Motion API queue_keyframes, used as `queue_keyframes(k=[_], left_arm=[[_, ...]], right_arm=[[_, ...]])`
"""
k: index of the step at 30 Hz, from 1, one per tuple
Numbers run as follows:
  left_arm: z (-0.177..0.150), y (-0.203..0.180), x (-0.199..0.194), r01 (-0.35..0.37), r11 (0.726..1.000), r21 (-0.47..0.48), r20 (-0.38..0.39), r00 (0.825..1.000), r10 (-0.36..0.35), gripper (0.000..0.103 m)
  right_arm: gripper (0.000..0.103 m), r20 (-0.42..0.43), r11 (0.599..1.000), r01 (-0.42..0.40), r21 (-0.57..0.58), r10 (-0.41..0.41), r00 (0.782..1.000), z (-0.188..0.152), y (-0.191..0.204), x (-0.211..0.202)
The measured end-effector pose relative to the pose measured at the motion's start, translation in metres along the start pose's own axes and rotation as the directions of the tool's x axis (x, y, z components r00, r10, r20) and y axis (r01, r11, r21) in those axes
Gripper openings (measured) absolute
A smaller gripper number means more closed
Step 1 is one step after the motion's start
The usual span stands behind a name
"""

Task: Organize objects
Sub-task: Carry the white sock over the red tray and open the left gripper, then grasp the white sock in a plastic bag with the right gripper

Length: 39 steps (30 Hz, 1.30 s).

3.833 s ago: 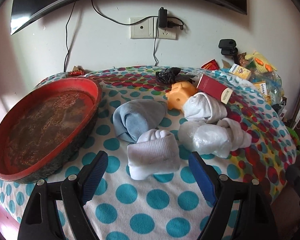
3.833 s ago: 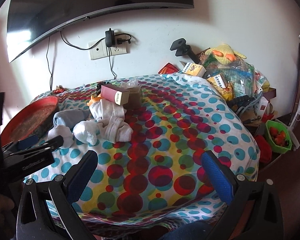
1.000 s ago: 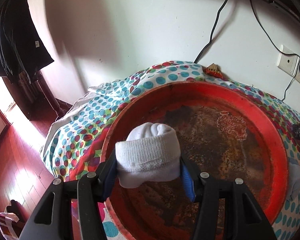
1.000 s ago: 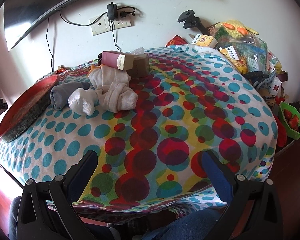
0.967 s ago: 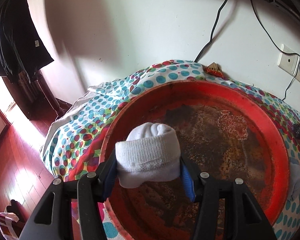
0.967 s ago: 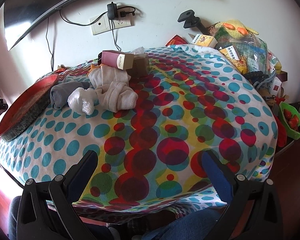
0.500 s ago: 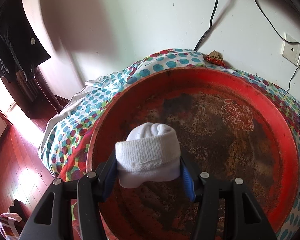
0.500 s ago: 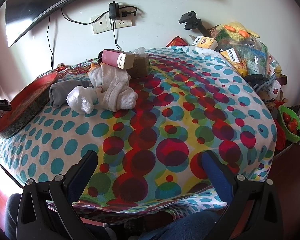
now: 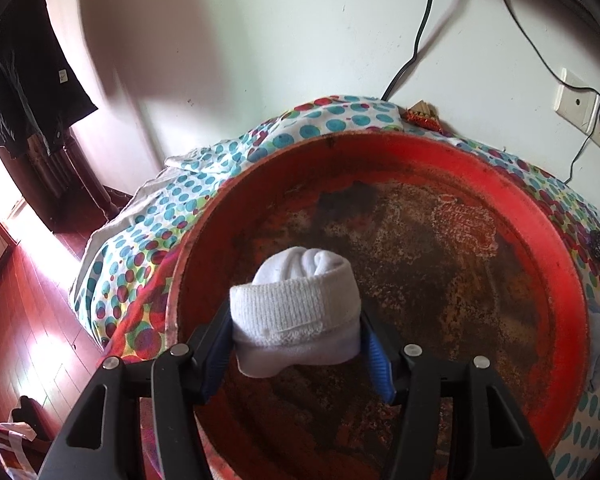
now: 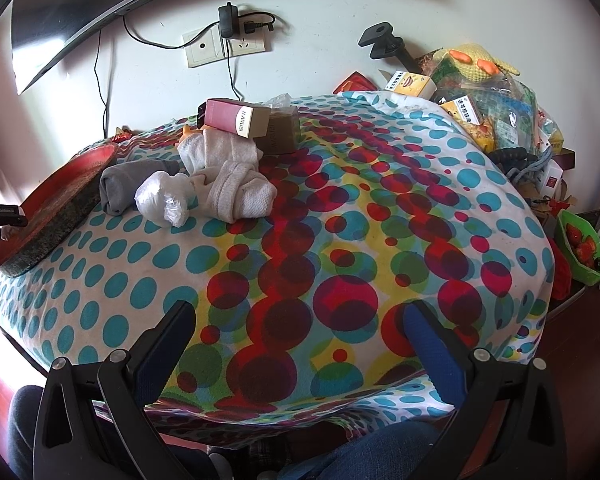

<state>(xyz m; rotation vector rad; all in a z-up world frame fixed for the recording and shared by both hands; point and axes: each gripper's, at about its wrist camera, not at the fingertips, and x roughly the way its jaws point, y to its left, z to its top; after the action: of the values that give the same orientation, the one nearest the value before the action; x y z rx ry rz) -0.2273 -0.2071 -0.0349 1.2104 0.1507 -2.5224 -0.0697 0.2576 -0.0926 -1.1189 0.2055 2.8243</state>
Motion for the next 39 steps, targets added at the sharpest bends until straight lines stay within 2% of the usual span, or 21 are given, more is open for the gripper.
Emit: queue_keyframes(k=[3,6,7,9,11,12,13,15,18,21,25,28,30,32,33,34,35,36,37,39], left_arm=[[0.002,0.001,-0.023,0.03,1.0,0.009,0.052,0.998,-0.03,0.059],[-0.001,0.001,-0.064,0.057,0.998,0.036,0.171,0.983,-0.063,0.059],[-0.005,0.001,-0.079,0.069,0.996,0.048,0.207,0.975,-0.078,0.06],[-0.015,0.0,-0.104,0.1,0.993,0.067,0.281,0.953,-0.115,0.069],[-0.029,-0.002,-0.122,0.131,0.988,0.085,0.321,0.935,-0.152,0.072],[-0.037,-0.002,-0.127,0.163,0.983,0.087,0.348,0.919,-0.184,0.073],[-0.041,-0.004,-0.128,0.183,0.978,0.099,0.355,0.912,-0.207,0.074],[-0.044,-0.007,-0.122,0.188,0.976,0.112,0.336,0.917,-0.215,0.074],[-0.051,-0.004,-0.112,0.25,0.963,0.105,0.323,0.907,-0.271,0.074],[-0.059,0.003,-0.105,0.22,0.968,0.121,0.322,0.914,-0.248,0.074],[-0.079,0.028,-0.109,0.257,0.966,0.02,0.326,0.912,-0.25,0.074],[-0.098,0.034,-0.115,0.249,0.968,-0.004,0.313,0.92,-0.235,0.074],[-0.106,0.033,-0.124,0.262,0.965,0.003,0.316,0.915,-0.249,0.074],[-0.111,0.029,-0.133,0.282,0.959,0.017,0.326,0.905,-0.272,0.074],[-0.113,0.026,-0.136,0.288,0.957,0.026,0.327,0.902,-0.281,0.074],[-0.114,0.024,-0.138,0.286,0.958,0.031,0.327,0.902,-0.281,0.074],[-0.115,0.021,-0.139,0.29,0.956,0.032,0.325,0.902,-0.284,0.074],[-0.116,0.02,-0.14,0.298,0.954,0.031,0.319,0.902,-0.292,0.074],[-0.118,0.019,-0.14,0.304,0.952,0.028,0.31,0.903,-0.297,0.074],[-0.122,0.019,-0.142,0.308,0.951,0.016,0.306,0.904,-0.298,0.074]], right_arm=[[0.103,-0.002,1.0,0.007,-0.002,-0.007,1.0,0.001,0.0,-0.001],[0.103,-0.002,1.0,0.006,-0.01,-0.006,1.0,0.002,0.001,-0.002],[0.103,0.001,1.0,0.005,-0.019,-0.005,1.0,0.004,0.001,-0.003],[0.103,0.018,0.999,0.007,-0.047,-0.007,1.0,0.006,0.005,-0.006],[0.103,0.021,0.998,-0.003,-0.065,0.004,1.0,0.009,0.008,-0.006],[0.103,0.016,0.998,-0.006,-0.07,0.007,1.0,0.011,0.01,-0.004],[0.103,0.014,0.996,-0.006,-0.084,0.008,1.0,0.015,0.013,-0.001],[0.103,0.015,0.993,0.007,-0.114,-0.006,1.0,0.024,0.021,0.003],[0.103,0.025,0.987,0.002,-0.159,0.002,1.0,0.038,0.037,0.008],[0.103,-0.008,0.974,-0.035,-0.223,0.035,0.999,0.052,0.061,0.018],[0.103,-0.003,0.959,-0.047,-0.28,0.048,0.999,0.058,0.087,0.027],[0.103,-0.002,0.945,-0.086,-0.315,0.09,0.996,0.061,0.106,0.035],[0.103,0.038,0.94,-0.048,-0.338,0.065,0.997,0.064,0.117,0.036],[0.102,0.029,0.932,-0.023,-0.362,0.036,0.999,0.068,0.125,0.045],[0.095,0.017,0.931,-0.028,-0.363,0.037,0.999,0.069,0.126,0.049],[0.078,0.007,0.934,-0.03,-0.356,0.035,0.999,0.07,0.125,0.053],[0.067,-0.013,0.939,-0.034,-0.341,0.032,0.999,0.071,0.123,0.058],[0.046,-0.032,0.945,-0.038,-0.325,0.03,0.999,0.072,0.121,0.063],[0.04,-0.039,0.95,-0.051,-0.308,0.042,0.998,0.073,0.118,0.064],[0.04,-0.034,0.953,-0.067,-0.295,0.06,0.998,0.072,0.114,0.06]])
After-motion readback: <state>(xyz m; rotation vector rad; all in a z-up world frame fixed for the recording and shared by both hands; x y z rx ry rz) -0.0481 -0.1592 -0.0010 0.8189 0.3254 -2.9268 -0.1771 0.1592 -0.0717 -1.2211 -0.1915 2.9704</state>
